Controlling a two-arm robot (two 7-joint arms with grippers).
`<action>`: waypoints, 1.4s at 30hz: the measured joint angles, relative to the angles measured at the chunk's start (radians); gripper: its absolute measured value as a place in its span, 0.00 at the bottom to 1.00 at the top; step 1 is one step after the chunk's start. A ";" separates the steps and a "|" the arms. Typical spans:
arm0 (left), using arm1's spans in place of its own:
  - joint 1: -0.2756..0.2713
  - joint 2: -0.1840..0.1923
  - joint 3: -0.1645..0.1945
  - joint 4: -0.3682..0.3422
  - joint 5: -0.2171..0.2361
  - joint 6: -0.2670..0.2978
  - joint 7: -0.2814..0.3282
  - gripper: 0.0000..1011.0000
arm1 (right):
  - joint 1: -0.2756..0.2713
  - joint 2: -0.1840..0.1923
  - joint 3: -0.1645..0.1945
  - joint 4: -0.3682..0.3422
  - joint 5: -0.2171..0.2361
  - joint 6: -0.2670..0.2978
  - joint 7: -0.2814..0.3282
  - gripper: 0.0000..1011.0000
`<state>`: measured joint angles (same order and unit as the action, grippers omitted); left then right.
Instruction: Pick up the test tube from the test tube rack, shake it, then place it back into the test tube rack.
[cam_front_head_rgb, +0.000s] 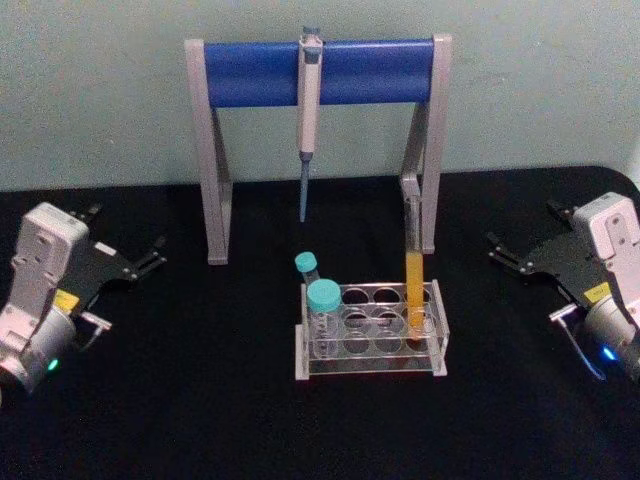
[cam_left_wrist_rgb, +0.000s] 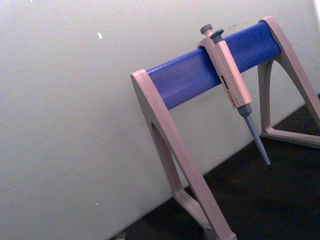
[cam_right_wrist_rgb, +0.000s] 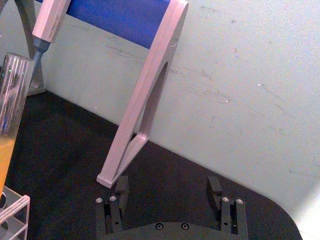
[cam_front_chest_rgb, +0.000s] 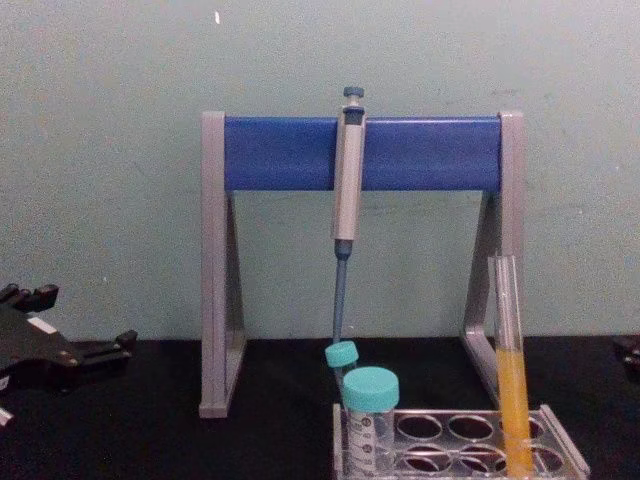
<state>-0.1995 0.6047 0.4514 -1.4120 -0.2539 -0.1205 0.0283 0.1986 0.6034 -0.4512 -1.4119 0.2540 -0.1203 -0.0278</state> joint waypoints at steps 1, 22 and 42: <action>0.000 0.000 0.000 0.000 0.000 0.000 0.000 0.99 | 0.000 0.000 0.000 0.000 0.000 0.000 0.000 0.99; 0.000 0.000 0.000 0.000 0.000 0.000 0.000 0.99 | 0.001 0.001 0.000 0.000 0.000 0.000 -0.001 0.99; 0.000 0.000 0.000 0.000 0.000 0.000 0.000 0.99 | 0.001 0.001 0.000 0.000 0.000 0.000 -0.001 0.99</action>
<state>-0.1995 0.6047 0.4514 -1.4119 -0.2539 -0.1205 0.0283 0.1996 0.6047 -0.4514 -1.4119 0.2539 -0.1205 -0.0283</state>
